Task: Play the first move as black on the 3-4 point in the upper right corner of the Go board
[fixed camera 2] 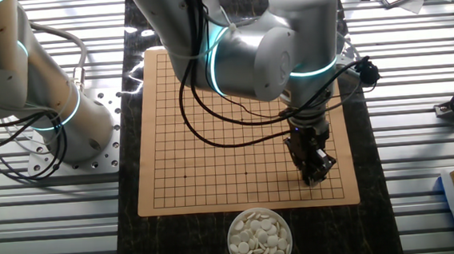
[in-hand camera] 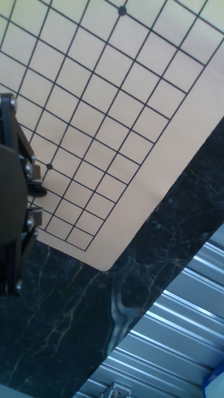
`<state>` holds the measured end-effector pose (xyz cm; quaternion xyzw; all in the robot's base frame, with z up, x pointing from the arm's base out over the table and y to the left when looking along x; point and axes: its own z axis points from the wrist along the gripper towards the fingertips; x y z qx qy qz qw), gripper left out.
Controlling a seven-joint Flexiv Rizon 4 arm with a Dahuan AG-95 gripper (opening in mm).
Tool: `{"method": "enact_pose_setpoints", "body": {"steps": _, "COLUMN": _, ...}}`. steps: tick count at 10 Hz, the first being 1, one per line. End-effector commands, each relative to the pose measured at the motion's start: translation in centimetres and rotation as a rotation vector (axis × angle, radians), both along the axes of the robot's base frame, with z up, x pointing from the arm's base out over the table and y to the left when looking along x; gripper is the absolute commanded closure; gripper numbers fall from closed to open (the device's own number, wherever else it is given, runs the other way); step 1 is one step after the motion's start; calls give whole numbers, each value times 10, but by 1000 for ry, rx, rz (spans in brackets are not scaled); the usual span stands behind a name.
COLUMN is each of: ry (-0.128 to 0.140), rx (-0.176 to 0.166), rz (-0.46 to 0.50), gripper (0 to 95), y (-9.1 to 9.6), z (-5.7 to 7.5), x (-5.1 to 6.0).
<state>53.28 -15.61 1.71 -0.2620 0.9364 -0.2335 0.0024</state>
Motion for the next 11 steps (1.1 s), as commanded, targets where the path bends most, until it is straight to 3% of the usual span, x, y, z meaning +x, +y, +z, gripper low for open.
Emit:
{"method": "enact_pose_setpoints", "body": {"steps": 1, "ry": 2, "rx": 6, "rz": -2, "gripper": 760, "y": 0, "z": 0, "x": 0}}
{"method": "enact_pose_setpoints", "body": {"steps": 11, "ry": 9, "rx": 28, "rz": -10, "gripper": 760, "y": 4, "z": 6, "x": 5}}
